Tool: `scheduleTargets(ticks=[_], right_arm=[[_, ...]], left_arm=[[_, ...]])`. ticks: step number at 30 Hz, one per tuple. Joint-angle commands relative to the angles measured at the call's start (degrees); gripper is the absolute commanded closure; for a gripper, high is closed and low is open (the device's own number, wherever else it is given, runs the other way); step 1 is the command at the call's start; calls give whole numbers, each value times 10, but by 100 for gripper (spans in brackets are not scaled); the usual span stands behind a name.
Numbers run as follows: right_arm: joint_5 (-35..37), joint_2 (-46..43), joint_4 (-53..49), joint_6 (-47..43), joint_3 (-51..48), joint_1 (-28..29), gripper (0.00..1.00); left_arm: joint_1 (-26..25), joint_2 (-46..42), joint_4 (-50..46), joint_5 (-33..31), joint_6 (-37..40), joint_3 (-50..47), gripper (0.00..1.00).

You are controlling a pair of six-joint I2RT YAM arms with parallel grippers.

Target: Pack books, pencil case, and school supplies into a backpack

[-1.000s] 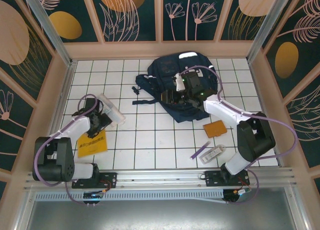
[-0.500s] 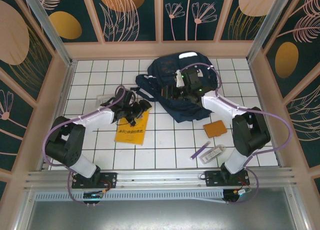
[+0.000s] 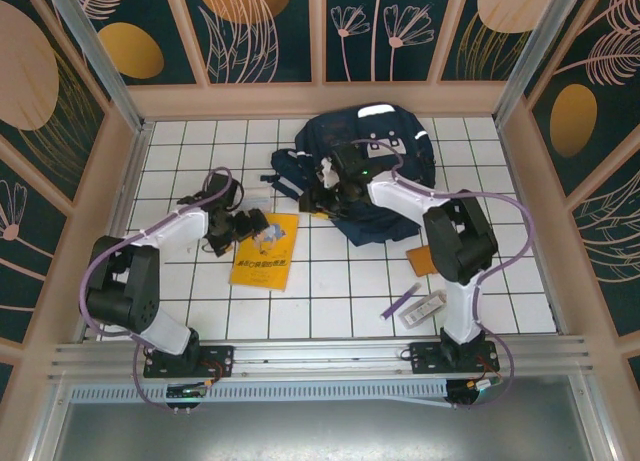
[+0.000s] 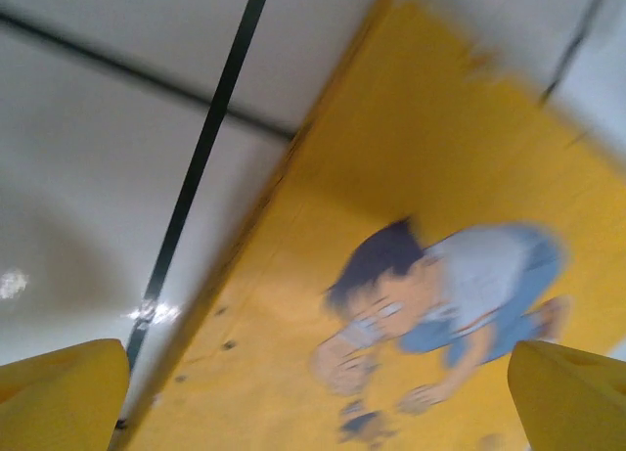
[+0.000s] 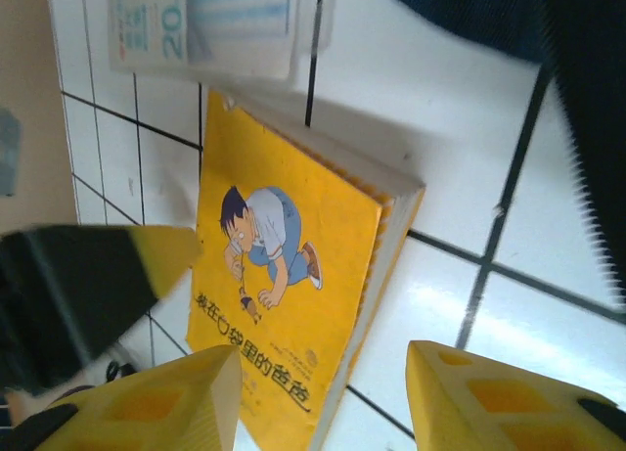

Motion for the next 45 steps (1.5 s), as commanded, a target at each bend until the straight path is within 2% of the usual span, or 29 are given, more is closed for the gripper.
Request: scheduleTargets(ticks=[1, 4, 7, 10, 12, 19, 21, 23, 25, 29, 32, 35, 38, 42, 45], right_arm=[[-26, 67, -30, 39, 68, 1, 52], [-13, 121, -67, 24, 117, 3, 52], [57, 169, -151, -45, 171, 0, 51], [33, 170, -129, -78, 140, -5, 56], [14, 164, -109, -93, 120, -4, 64], [-19, 159, -92, -109, 113, -3, 77], [-19, 155, -89, -110, 109, -3, 77], [-19, 149, -87, -118, 105, -2, 77], [-25, 141, -74, -131, 98, -2, 77], [-43, 133, -43, -185, 92, -1, 79], [-55, 139, -32, -218, 98, 1, 81], [-61, 149, -21, -226, 106, 3, 83], [-55, 156, -15, -228, 111, 4, 87], [-61, 161, -11, -237, 114, 7, 89], [-81, 161, -3, -245, 110, 7, 92]], left_arm=[[-4, -2, 19, 80, 57, -60, 1], [-17, -15, 113, 169, 8, -106, 2], [-51, -4, 142, 203, -24, -100, 1], [-80, 6, 160, 249, -50, -100, 2], [-81, 2, 173, 272, -67, -113, 1], [-73, 4, 86, 193, -10, -90, 2], [-50, -8, 39, 108, -18, -85, 1], [-7, -32, 34, 92, -13, -103, 1], [19, -49, 41, 109, 10, -104, 1], [21, -61, 53, 128, 68, -93, 1], [20, -53, 88, 171, 92, -115, 3], [20, -25, 114, 205, 110, -131, 9], [19, 4, 102, 222, 126, -105, 12], [20, -18, 123, 301, 124, -76, 20], [20, -44, 153, 346, 117, -68, 31]])
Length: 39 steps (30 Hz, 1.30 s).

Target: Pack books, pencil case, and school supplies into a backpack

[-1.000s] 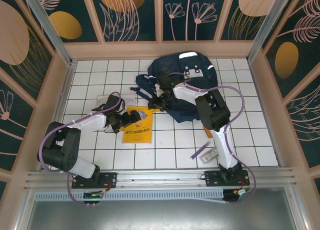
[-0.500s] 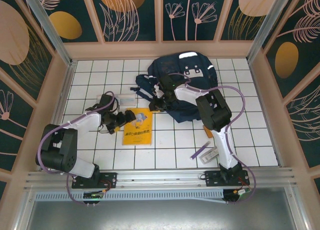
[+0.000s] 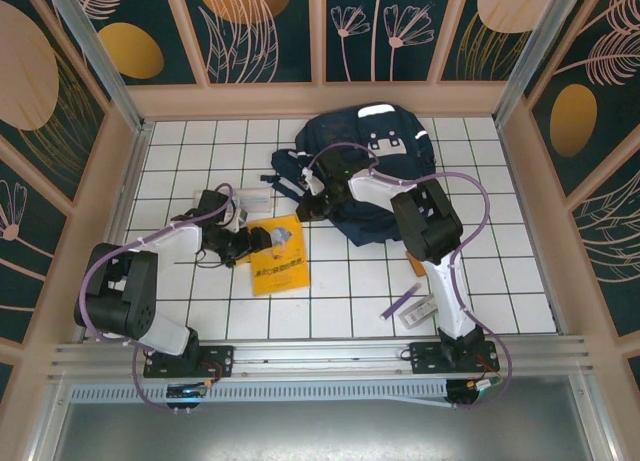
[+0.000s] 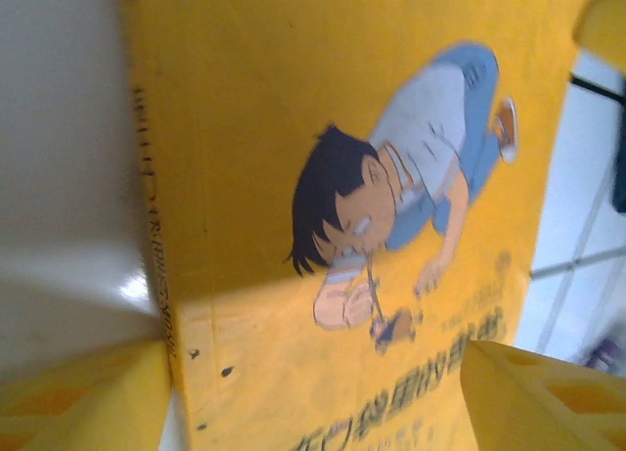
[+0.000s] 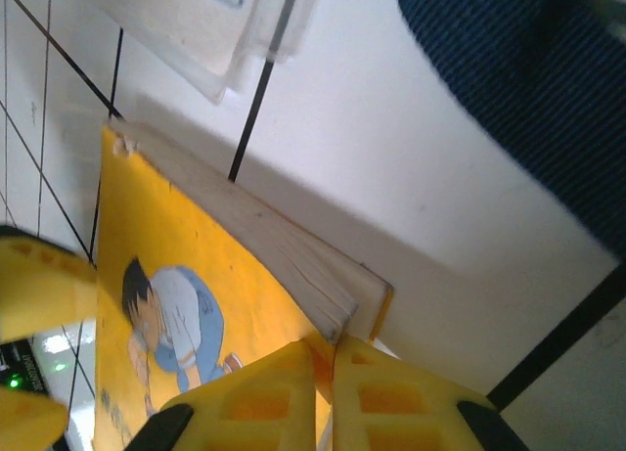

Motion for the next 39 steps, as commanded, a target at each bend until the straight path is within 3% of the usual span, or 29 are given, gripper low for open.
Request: scheduleTargets(ticks=[1, 5, 8, 14, 24, 28, 31, 36, 39], right_arm=[[-39, 9, 11, -25, 7, 11, 93], [-45, 3, 21, -22, -4, 7, 97], [-52, 0, 29, -19, -12, 4, 97], [-59, -11, 44, -17, -25, 1, 98], [-54, -19, 56, -10, -42, -3, 97], [-8, -37, 59, 0, -56, -2, 82], [52, -61, 17, 18, -50, 2, 73], [65, -121, -28, 30, -89, 14, 64], [77, -129, -56, 14, -106, 28, 63]], left_arm=[[-8, -23, 79, 129, 1, 20, 34], [-8, -43, 84, 114, -10, 20, 41], [-8, -49, 104, 106, -31, 10, 55], [-8, -39, 156, 77, -87, -1, 60], [-8, -12, 198, -19, -188, -36, 53], [-8, -19, 81, -145, -171, -14, 43], [-8, -18, 21, -199, -181, -12, 40], [-8, -22, 15, -171, -189, -33, 33], [-10, -20, 87, -80, -190, -59, 32]])
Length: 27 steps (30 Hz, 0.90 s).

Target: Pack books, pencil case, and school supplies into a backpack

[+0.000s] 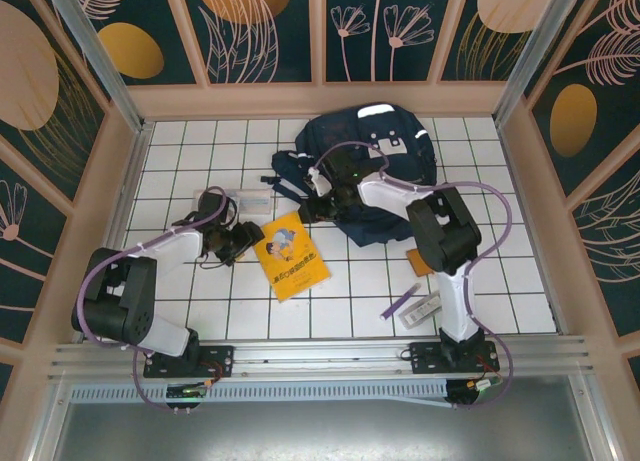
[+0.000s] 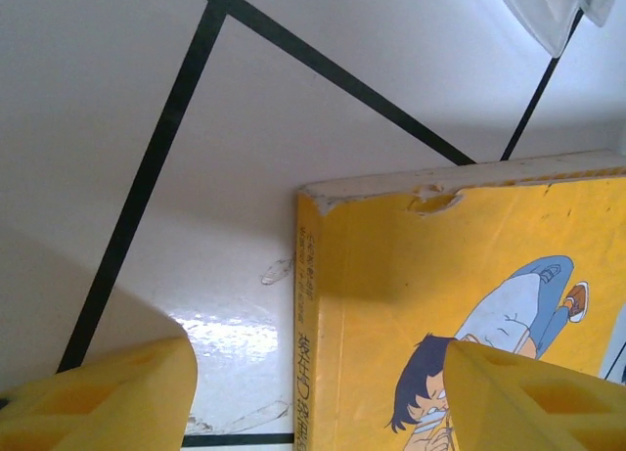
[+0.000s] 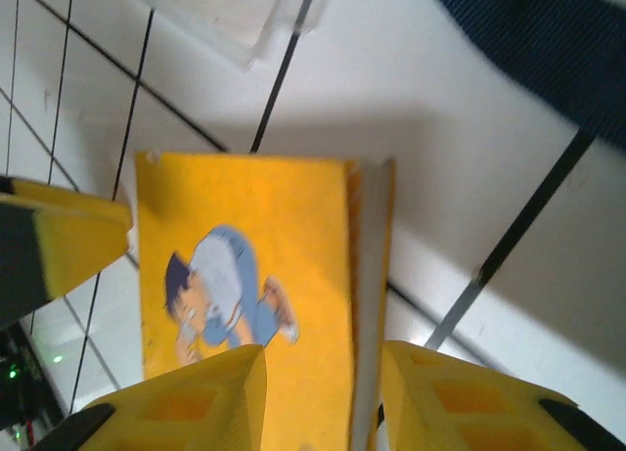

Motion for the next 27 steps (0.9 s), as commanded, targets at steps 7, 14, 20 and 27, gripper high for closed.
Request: scheduleTargets(ticks=[7, 14, 20, 27], right_arm=[[1, 32, -101, -33, -4, 41, 74], [-43, 61, -97, -72, 10, 44, 73], [-42, 71, -84, -64, 7, 39, 75], [-44, 85, -73, -59, 14, 27, 79]], left_arm=[[-23, 14, 67, 104, 3, -27, 32], [-24, 8, 132, 133, -14, -45, 30], [-25, -26, 155, 183, -11, -38, 30], [-24, -49, 195, 224, -39, -31, 36]])
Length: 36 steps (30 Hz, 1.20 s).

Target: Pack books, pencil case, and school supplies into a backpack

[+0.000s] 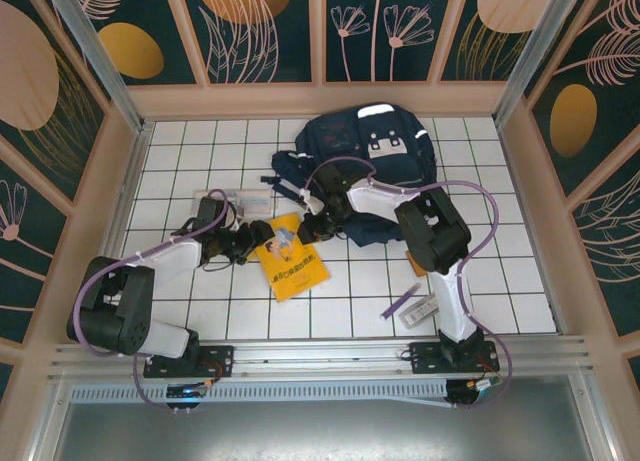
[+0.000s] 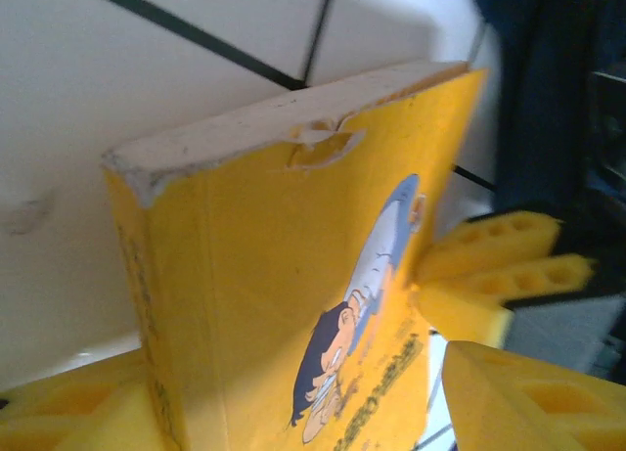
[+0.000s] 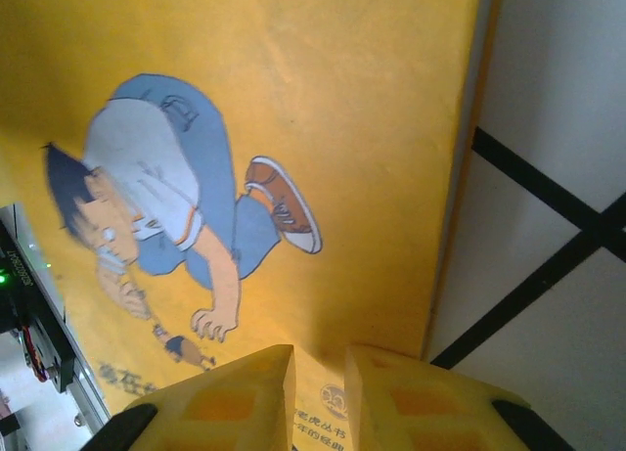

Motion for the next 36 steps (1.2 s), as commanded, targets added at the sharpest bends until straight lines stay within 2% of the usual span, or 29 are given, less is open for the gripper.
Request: scheduleTargets(ticks=[1, 7, 11, 15, 18, 20, 22, 24, 27, 31, 34, 36], right_arm=[[-1, 38, 10, -6, 1, -2, 79], [-10, 26, 39, 4, -15, -20, 82], [-15, 27, 41, 3, -18, -24, 84], [-11, 12, 53, 4, -30, -23, 84], [-6, -12, 73, 4, -47, -23, 84], [2, -36, 95, 3, -66, -22, 82], [17, -75, 127, 5, -93, -24, 77], [60, -129, 166, 17, -121, -23, 70], [176, -266, 257, 40, -180, -18, 61], [303, -428, 373, 48, -240, -21, 52], [320, -491, 421, 24, -267, -43, 49], [322, -527, 433, 10, -288, -61, 40]], left_arm=[[-13, -20, 91, 89, -36, 10, 38], [-16, -27, 32, 65, 8, 43, 44], [-17, -24, 31, 40, 2, 35, 46], [-18, -18, -6, -18, -6, 36, 56], [-18, -14, -60, -93, -14, 47, 66], [-19, -9, -58, -107, -33, 57, 74], [-18, -13, -44, -100, -50, 71, 84], [-18, -30, -58, -108, -54, 96, 89], [-18, -56, -98, -122, -20, 171, 97], [-19, -61, -84, -70, 59, 282, 100], [-36, -46, -69, -61, 120, 365, 100], [-53, -28, -63, -58, 163, 416, 100]])
